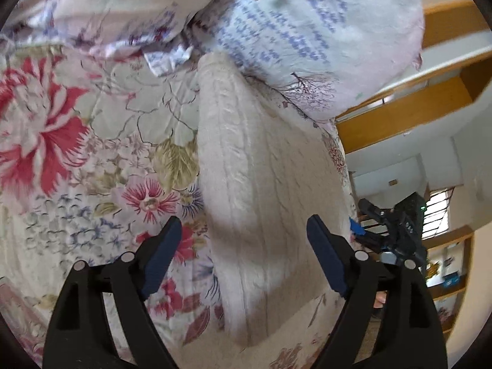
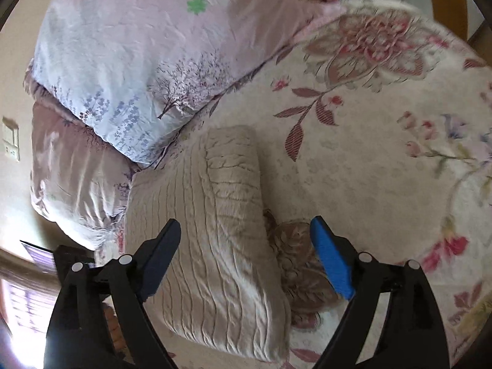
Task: Fold small clothes
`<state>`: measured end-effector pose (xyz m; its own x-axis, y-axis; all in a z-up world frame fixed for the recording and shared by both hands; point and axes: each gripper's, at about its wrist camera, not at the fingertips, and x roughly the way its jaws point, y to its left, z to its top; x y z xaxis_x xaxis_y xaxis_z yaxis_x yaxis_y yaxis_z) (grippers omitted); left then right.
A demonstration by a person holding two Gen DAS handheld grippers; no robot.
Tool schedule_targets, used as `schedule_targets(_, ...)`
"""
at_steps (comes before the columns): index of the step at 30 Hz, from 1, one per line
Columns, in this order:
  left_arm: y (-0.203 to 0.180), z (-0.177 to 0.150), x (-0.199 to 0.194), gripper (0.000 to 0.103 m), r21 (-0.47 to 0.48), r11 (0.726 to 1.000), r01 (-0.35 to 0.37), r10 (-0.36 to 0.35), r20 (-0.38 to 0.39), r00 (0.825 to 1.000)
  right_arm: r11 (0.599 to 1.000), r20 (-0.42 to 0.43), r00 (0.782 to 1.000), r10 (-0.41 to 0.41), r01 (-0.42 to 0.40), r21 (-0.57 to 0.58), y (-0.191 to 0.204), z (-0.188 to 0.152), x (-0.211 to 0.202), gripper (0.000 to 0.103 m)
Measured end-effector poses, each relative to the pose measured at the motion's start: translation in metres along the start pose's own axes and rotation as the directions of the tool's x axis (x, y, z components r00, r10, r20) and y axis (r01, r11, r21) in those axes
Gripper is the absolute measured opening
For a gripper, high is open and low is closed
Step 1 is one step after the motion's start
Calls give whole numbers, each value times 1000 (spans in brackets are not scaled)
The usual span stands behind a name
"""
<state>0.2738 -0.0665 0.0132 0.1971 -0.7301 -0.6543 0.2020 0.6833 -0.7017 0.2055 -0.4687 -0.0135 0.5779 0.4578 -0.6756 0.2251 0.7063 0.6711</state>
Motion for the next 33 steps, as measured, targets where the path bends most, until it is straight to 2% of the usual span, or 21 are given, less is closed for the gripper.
schedule_targets(5, 8, 8, 12, 82, -38, 998, 54, -54, -11, 998, 997, -35, 996, 77, -77, 11, -4, 9, 15, 87)
schedule_targets(11, 10, 13, 19, 79, -44, 995, 86, -87, -18, 996, 995, -48, 994, 95, -96, -10, -6, 9, 25, 86)
schedule_targets(17, 8, 15, 28, 75, -38, 993, 108, -109, -26, 994, 992, -73, 992, 99, -104, -73, 2, 9, 32, 79)
schedule_targets(22, -1, 18, 38, 74, -26, 995, 100, -100, -18, 995, 985, -98, 987, 130, -140, -96, 4, 11, 41, 66)
schedule_targets(24, -1, 17, 37, 73, -22, 995, 97, -98, -15, 995, 983, -106, 985, 138, -150, -111, 7, 10, 44, 65)
schedule_targets(26, -2, 16, 36, 69, -23, 995, 93, -93, -12, 996, 979, -127, 979, 157, -171, -108, 8, 8, 48, 59)
schedule_targets(27, -2, 16, 37, 67, -26, 995, 93, -93, -10, 996, 978, -136, 976, 168, -182, -103, 8, 7, 50, 51)
schedule_targets(29, 0, 13, 37, 62, -35, 995, 97, -97, -10, 995, 977, -128, 976, 175, -189, -101, 6, 5, 50, 46)
schedule_targets(31, 1, 11, 36, 56, -39, 994, 98, -99, -5, 995, 973, -120, 971, 209, -218, -74, 4, 3, 49, 36)
schedule_targets(33, -1, 9, 34, 49, -36, 995, 94, -94, 5, 996, 972, -104, 971, 216, -224, -73, 6, 1, 45, 33)
